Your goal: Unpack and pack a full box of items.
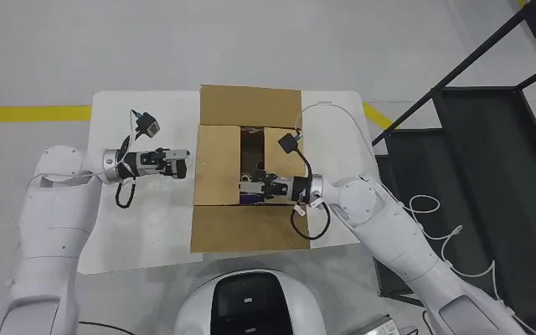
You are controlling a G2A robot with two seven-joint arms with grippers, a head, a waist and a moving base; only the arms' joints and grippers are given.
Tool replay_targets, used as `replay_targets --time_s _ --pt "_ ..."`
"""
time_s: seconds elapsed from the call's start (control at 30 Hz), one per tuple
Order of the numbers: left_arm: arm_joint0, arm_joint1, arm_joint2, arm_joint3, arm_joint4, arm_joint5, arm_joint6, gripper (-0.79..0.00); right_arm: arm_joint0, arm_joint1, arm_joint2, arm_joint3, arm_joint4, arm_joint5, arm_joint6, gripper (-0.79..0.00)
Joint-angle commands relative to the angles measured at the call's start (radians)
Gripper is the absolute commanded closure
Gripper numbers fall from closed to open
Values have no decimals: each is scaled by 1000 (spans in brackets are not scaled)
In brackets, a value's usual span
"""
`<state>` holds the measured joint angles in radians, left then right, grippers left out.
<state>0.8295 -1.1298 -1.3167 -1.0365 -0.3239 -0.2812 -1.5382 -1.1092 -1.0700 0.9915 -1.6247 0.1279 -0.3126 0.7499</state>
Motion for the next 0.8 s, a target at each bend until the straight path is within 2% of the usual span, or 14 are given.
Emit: replay_targets --time_s 0.0,0.13,0.23,0.53,0.77 --pt "43 22 18 -44 -16 -3 2 -785 -2 1 10 -4 7 -6 9 -785" --pt "71 56 71 -80 -19 -3 2 -785 -18 7 42 -9 4 -3 12 -785" --pt "66 62 98 -54 -36 -3 2 -785 -37 12 70 -16 -3 2 2 -785" --pt "19 26 207 52 -172 -41 40 -785 -97 33 171 -62 -11 20 21 -785" --pt "-36 -15 298 115 -276 -46 45 -785 -142 46 233 -96 -30 35 36 -785"
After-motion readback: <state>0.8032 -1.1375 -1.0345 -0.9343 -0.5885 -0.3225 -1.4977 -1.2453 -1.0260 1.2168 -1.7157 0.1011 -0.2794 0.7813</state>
